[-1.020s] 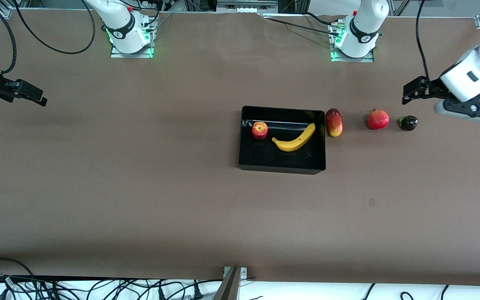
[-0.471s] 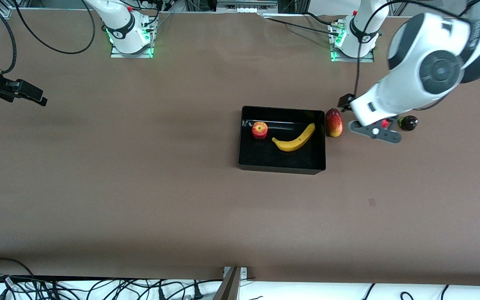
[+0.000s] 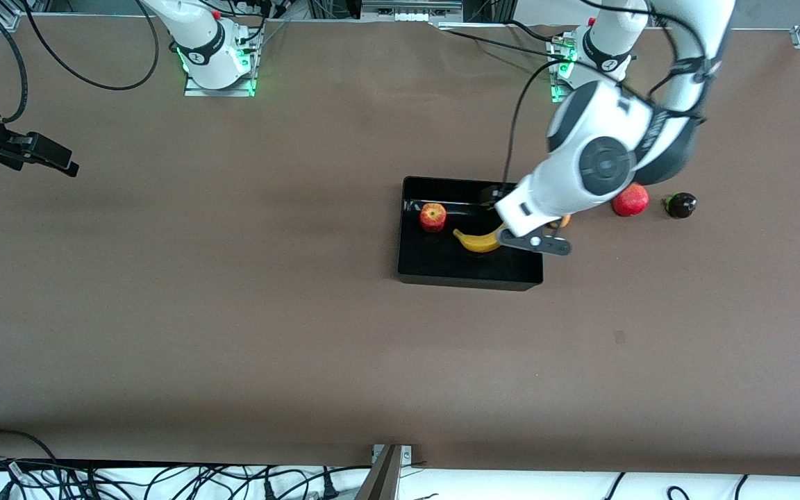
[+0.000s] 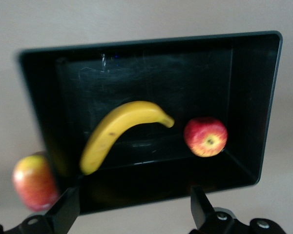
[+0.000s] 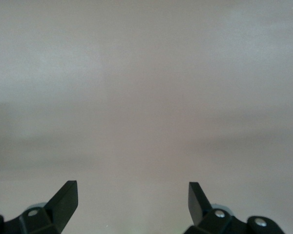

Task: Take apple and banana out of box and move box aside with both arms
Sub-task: 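Reach into the box and grasp the red apple with the left gripper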

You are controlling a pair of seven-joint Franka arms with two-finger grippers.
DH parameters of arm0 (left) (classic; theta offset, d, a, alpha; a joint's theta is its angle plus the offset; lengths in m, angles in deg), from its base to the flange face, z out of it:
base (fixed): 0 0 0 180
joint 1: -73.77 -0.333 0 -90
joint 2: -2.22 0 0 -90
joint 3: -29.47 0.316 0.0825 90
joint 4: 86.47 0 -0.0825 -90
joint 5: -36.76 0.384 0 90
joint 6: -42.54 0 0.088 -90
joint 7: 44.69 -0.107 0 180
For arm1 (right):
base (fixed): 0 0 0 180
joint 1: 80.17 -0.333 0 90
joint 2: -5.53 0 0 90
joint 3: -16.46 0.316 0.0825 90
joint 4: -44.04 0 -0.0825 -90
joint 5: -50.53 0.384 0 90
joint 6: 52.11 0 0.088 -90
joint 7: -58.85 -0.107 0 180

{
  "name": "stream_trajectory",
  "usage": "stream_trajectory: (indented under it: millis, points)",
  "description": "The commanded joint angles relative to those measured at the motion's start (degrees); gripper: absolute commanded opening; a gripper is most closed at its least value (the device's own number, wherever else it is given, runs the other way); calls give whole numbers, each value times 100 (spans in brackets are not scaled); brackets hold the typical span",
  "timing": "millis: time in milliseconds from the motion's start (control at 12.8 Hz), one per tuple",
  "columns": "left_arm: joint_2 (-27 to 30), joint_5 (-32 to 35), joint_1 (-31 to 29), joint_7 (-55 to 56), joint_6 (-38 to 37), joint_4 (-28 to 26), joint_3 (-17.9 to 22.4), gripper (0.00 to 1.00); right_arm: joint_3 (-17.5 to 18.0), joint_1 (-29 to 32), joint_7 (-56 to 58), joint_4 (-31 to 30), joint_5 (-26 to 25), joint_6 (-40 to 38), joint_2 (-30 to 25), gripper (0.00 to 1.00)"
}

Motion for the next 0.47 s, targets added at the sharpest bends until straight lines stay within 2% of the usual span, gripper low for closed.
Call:
stream_trajectory:
  millis: [0,157,392]
  points:
    - [-502,-88,627,781,706,61,49,100,-16,-11,-48,94,-19,-83,29,100]
    - [-854,-27,883,880,1217,44,49,100,-16,-11,-48,94,-19,-83,29,100]
    - [-1136,17,972,871,1517,44,58,100,-16,-11,-48,94,-19,-83,29,100]
